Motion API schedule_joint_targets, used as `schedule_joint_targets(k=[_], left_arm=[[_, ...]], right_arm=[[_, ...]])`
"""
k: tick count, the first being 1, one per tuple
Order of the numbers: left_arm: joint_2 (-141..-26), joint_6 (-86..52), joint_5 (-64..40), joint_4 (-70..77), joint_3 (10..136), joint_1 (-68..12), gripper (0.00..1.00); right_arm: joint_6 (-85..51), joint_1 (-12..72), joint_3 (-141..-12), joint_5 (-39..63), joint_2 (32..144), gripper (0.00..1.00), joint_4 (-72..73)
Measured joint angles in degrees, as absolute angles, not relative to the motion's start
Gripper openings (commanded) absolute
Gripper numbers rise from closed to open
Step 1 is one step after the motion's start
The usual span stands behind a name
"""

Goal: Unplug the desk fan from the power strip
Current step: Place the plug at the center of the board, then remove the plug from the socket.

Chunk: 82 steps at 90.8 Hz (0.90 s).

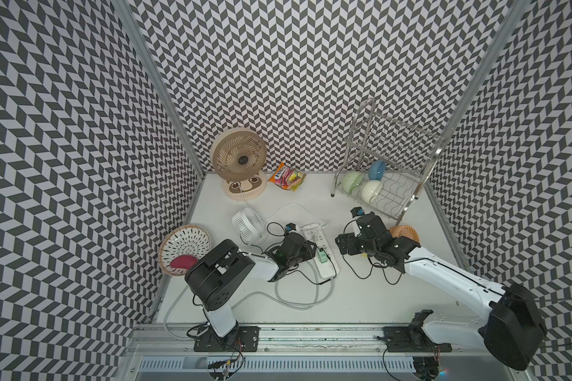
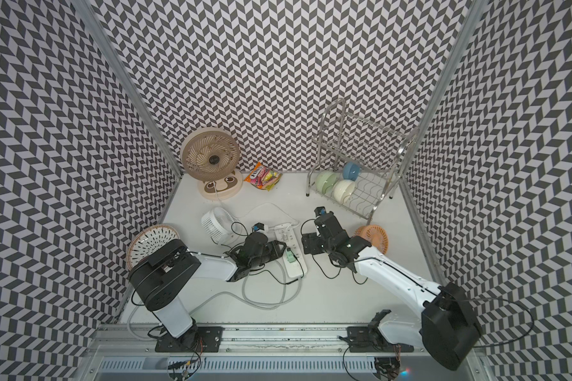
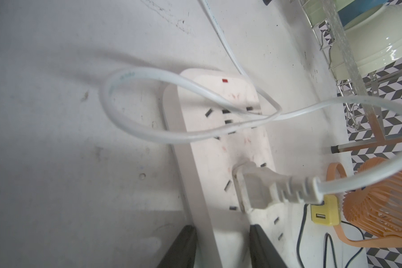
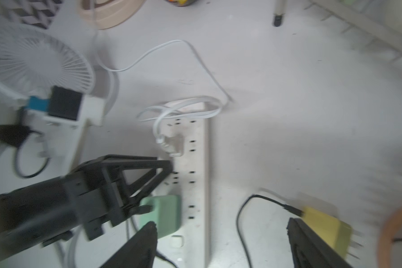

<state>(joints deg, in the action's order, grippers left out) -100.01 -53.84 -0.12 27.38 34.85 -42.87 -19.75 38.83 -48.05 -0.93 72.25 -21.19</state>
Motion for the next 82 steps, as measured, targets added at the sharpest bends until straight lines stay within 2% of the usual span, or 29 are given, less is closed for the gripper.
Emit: schedule_joint_targets(k=[16,26,40,66,82], left_arm=[[-100.1,-53.8,-0.3,27.7,34.9,-42.9,0.42],[-100.1,-53.9,-0.3,27.9,34.9,-42.9,0.41],[-100.1,-53.9,-0.3,28.1,34.8,-42.9,0.4],[-100.1,-53.9,-0.4,28.5,34.6,-42.8,0.39],[-100.1,-53.9,-0.4,28.5,34.5,-42.8,0.39]], right_arm=[[-19.9,45.8,-48.6,5.8,74.2,0.81,-19.0],[-20.4,48.5,-49.2,6.0,76.7,0.75,-18.4],[-22.0,49.1,-50.0,3.3,80.7,0.65,-18.7],[-23.4,49.7,-53.3,-2.1,86.7,0.54,-19.4],[-23.9,50.4,-54.3,-4.5,89.0,0.4,-20.1]])
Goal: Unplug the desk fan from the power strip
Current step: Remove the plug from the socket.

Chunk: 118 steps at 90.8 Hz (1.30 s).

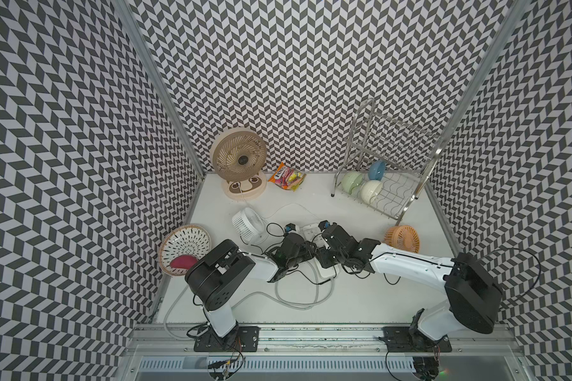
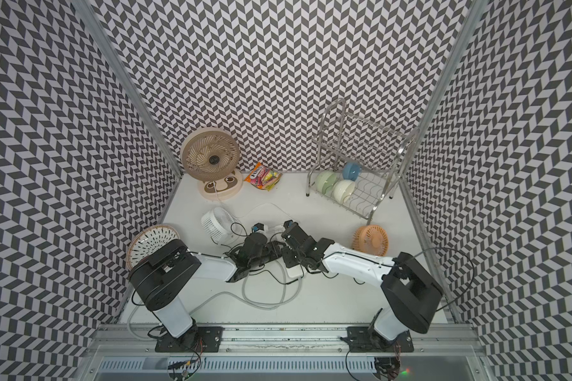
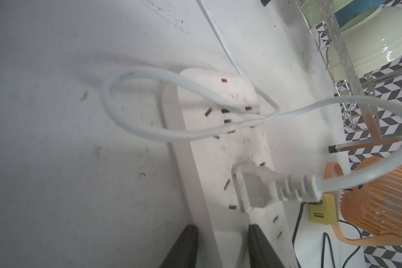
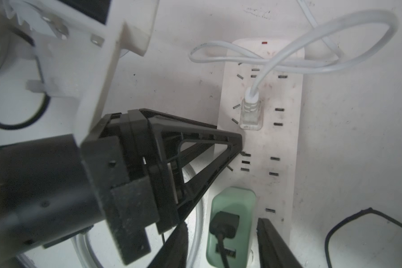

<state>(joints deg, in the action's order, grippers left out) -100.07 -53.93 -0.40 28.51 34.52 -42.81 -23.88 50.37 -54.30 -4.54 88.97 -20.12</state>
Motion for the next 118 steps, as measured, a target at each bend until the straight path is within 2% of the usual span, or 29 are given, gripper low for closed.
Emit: schedule_joint_targets(k=[30,65,92,107,118], left_arm=[[-100.1,-54.1,-0.7,28.6,34.5,-42.7,0.39],[-100.5,-54.1,-1.8,28.7,34.5,-42.7,0.39],[-100.7,-54.1,-2.3,28.9,34.5,-42.7,0.38],[-100.9,-54.1,-3.0,28.9,34.5,-42.7,0.38],[-101.1,-54.1,-3.4,28.9,34.6,-42.7,0.39]], right_arm=[[-25.1,50.9,-54.6,-8.2,89.3,0.23,-21.7],[-25.6,55.4,-55.7,-15.7,90.1,0.19,-23.8],[-26.2,56.0,-55.3,-14.8,89.6,0.2,-23.6],[-27.6,56.1,-53.8,-16.4,88.3,0.13,-23.1],[-28.3,56.1,-54.1,-16.5,88.3,0.14,-24.0]])
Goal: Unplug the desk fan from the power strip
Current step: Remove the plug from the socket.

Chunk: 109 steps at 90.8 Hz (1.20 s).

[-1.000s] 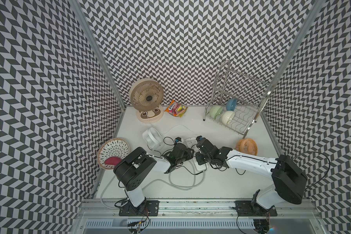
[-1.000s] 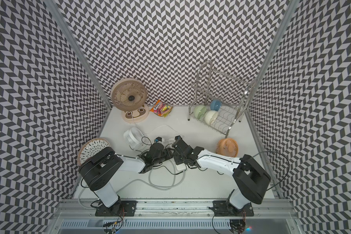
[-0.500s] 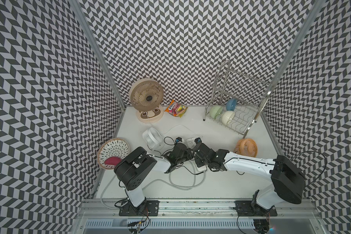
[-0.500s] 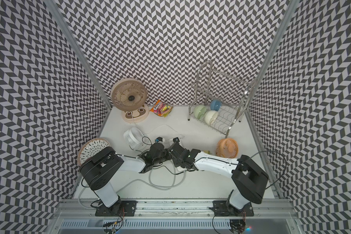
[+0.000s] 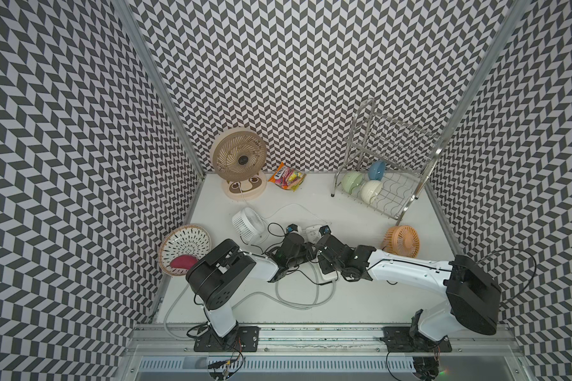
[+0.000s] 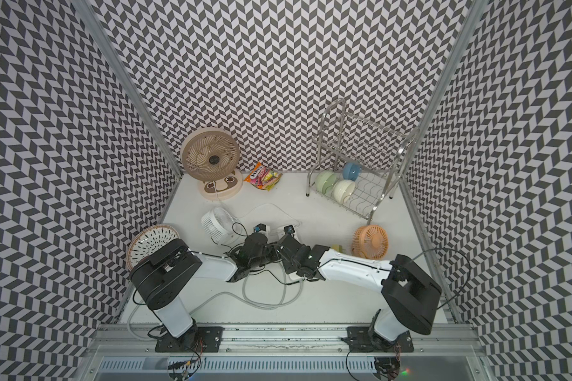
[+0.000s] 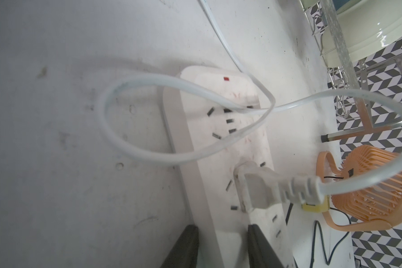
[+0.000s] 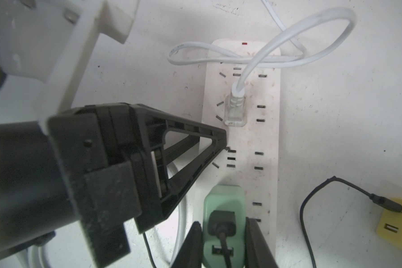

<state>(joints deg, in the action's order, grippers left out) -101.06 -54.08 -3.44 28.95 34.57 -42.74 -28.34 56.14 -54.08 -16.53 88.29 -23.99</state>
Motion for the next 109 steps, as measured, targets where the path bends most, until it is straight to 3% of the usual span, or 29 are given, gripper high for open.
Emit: schedule_joint_targets(k=[69,90,109], left_arm=[[-102.0,-54.1,-5.6,29.9,34.9,-42.7,0.39],[-102.0,-54.1,-5.4,30.0,35.0,-42.7,0.38],[-102.1,-54.1,-5.5,30.0,35.2,-42.7,0.38]], right_arm=[[-26.9,57.0,-50.4,-13.7,79.2,0.16,-18.0],[-30.7,56.9,-50.3,-22.4,76.8,0.14,-24.0],[-37.6,56.9,-44.3,-26.4,66.2,0.14,-30.8]])
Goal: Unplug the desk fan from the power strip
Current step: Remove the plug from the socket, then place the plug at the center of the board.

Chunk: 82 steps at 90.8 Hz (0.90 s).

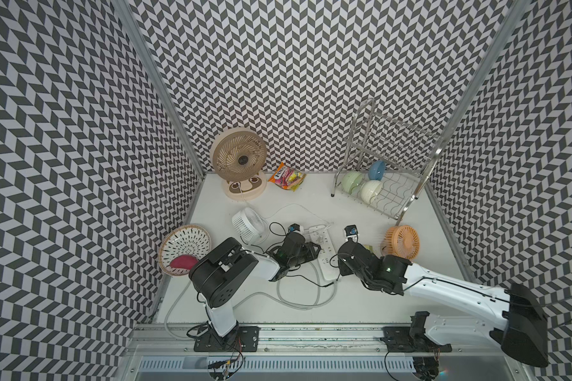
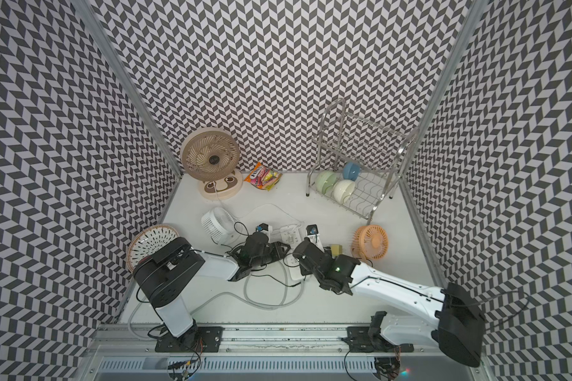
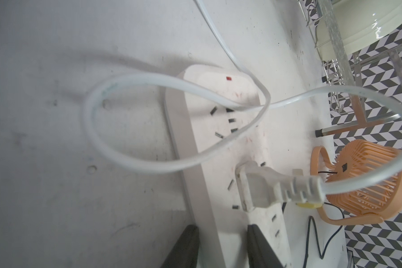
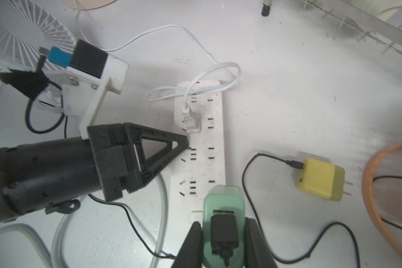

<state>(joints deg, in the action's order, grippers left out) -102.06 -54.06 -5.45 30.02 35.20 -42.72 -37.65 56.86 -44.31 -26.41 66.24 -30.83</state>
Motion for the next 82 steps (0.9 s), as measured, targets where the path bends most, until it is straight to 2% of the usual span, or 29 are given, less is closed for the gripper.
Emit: schedule_joint_targets(k=[18,36,47,51,59,66,72,82], left_arm=[[-102.1,-53.9,-5.5,30.0,35.5,-42.7,0.39],[-102.0,-53.8,-5.7,29.7,35.9,-42.7,0.39],[-102.0,-53.6,-5.7,29.5,36.1,-42.7,0.4],[-102.0,-53.6,-5.7,29.3,36.2,-42.7,0.4],[-102.0,-53.6,-5.7,29.3,36.2,-42.7,0.4],[-101.9,-53.6,-5.7,29.3,36.2,-42.7,0.4],[-101.9,-53.6,-5.7,29.3,36.2,-42.7,0.4],[-101.9,-53.6,-5.7,29.2,36.2,-42.8,0.4]], right_arm=[[-43.3,56.8,-37.2,-21.0,57.6,0.14,-31.4],[-47.7,56.8,-31.7,-10.2,57.2,0.14,-30.7],[-49.2,56.8,-29.0,-5.1,57.5,0.17,-28.7],[-49.7,56.6,-28.4,-3.7,57.5,0.23,-27.7],[-51.3,56.4,-27.3,-2.5,56.6,0.5,-26.3],[-52.4,56.4,-25.8,-2.6,55.7,0.63,-27.2],[-53.8,56.3,-24.9,-3.4,54.6,0.7,-29.5],[-55.9,56.3,-24.9,-6.7,52.4,0.73,-33.2]])
